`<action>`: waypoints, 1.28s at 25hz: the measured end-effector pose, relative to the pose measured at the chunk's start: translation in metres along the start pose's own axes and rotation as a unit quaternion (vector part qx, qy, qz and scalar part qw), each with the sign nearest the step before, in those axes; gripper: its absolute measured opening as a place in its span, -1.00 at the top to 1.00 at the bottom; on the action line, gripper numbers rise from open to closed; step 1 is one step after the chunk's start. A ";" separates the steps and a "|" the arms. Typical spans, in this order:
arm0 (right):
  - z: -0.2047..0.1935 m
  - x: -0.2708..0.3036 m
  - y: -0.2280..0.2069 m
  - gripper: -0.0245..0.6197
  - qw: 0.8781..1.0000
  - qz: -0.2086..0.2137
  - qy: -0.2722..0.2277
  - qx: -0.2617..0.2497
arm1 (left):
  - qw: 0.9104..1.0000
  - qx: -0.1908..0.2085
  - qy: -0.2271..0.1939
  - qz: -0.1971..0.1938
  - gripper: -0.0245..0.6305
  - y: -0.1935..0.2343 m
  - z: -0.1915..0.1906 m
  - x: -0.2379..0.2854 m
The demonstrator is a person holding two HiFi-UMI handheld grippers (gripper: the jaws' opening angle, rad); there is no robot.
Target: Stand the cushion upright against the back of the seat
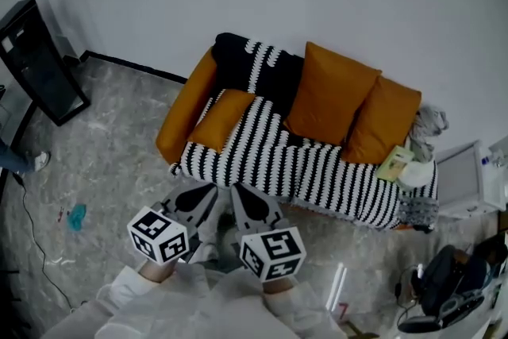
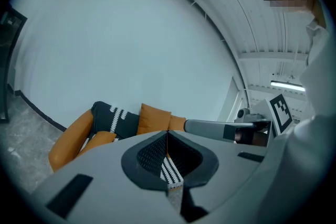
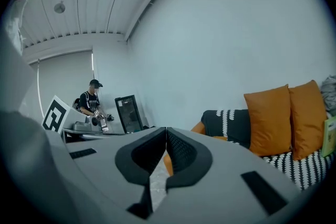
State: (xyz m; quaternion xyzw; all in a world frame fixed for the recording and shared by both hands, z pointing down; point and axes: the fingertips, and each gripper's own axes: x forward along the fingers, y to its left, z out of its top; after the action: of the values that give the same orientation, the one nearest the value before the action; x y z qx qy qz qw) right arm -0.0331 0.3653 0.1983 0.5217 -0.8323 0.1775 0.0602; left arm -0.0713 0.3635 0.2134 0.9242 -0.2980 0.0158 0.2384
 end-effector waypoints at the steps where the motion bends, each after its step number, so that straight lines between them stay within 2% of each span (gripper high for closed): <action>1: 0.001 0.006 -0.003 0.89 1.000 0.001 0.002 0.001 | 1.000 0.000 0.001 0.000 0.90 0.004 0.002 0.004; 9: 0.029 0.061 -0.050 0.89 1.000 0.012 0.004 -0.010 | 1.000 0.008 -0.012 0.019 0.90 0.047 0.035 0.054; 14: 0.053 0.099 -0.082 0.89 1.000 0.026 0.000 -0.009 | 1.000 0.011 -0.008 0.013 0.90 0.069 0.060 0.091; 22: 0.089 0.152 -0.136 0.89 0.999 0.048 -0.009 -0.007 | 0.999 0.015 -0.018 0.037 0.90 0.107 0.095 0.151; 27: 0.108 0.171 -0.164 0.89 0.998 0.060 -0.016 -0.010 | 0.998 0.013 -0.033 0.047 0.90 0.121 0.113 0.182; 32: 0.111 0.180 -0.187 0.89 0.998 0.062 -0.009 -0.015 | 0.998 0.007 -0.038 0.055 0.90 0.129 0.117 0.205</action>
State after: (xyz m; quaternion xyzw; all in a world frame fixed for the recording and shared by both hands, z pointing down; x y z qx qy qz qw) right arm 0.0624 0.1001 0.1902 0.4700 -0.8659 0.1637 0.0497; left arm 0.0121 0.1076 0.2004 0.9079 -0.3574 -0.0045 0.2189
